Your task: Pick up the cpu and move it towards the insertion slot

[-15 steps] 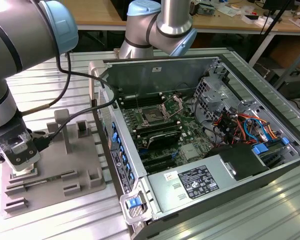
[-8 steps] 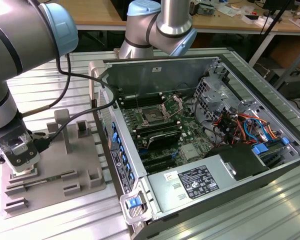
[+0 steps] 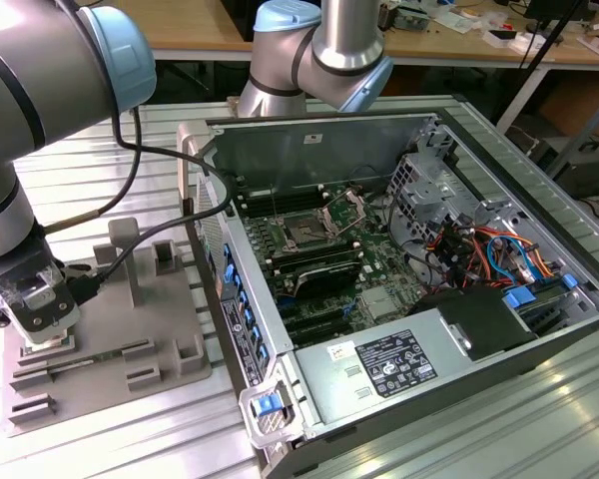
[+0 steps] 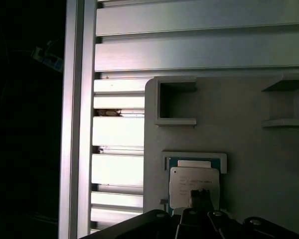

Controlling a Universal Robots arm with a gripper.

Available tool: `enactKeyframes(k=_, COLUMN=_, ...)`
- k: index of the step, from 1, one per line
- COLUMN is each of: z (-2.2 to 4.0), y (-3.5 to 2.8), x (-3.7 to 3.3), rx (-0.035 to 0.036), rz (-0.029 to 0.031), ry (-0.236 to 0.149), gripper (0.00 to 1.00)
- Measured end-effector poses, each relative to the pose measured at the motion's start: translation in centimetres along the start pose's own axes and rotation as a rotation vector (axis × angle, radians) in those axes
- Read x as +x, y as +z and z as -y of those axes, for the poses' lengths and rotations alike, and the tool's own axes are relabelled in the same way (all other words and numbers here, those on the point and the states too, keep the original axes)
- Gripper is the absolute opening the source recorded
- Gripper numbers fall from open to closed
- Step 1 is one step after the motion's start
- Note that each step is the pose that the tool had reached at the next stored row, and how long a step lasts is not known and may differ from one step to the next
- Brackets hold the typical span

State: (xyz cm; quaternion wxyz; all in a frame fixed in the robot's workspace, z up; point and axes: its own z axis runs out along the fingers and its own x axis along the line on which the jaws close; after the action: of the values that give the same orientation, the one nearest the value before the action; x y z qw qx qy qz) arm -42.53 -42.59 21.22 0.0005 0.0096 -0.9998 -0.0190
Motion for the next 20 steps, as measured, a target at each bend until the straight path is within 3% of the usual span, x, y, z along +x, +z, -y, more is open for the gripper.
enactKeyframes(k=2, z=0.00, y=0.00, x=0.00, rx=0.0000, rz=0.0000, ry=0.000, gripper=0.29)
enactKeyframes(k=3, z=0.00, y=0.01, x=0.00, rx=0.0000, rz=0.0000, ry=0.000, gripper=0.29)
enactKeyframes(k=8, z=0.00, y=0.01, x=0.00, rx=0.0000, rz=0.0000, ry=0.000, gripper=0.60)
enactKeyframes(k=10, z=0.00, y=0.02, x=0.00, rx=0.0000, rz=0.0000, ry=0.000, gripper=0.60)
enactKeyframes(k=11, z=0.00, y=0.02, x=0.00, rx=0.0000, rz=0.0001, ry=0.000, gripper=0.66)
enactKeyframes(k=20, z=-0.06, y=0.33, x=0.10, rx=-0.0002, rz=0.0003, ry=0.000, gripper=0.66)
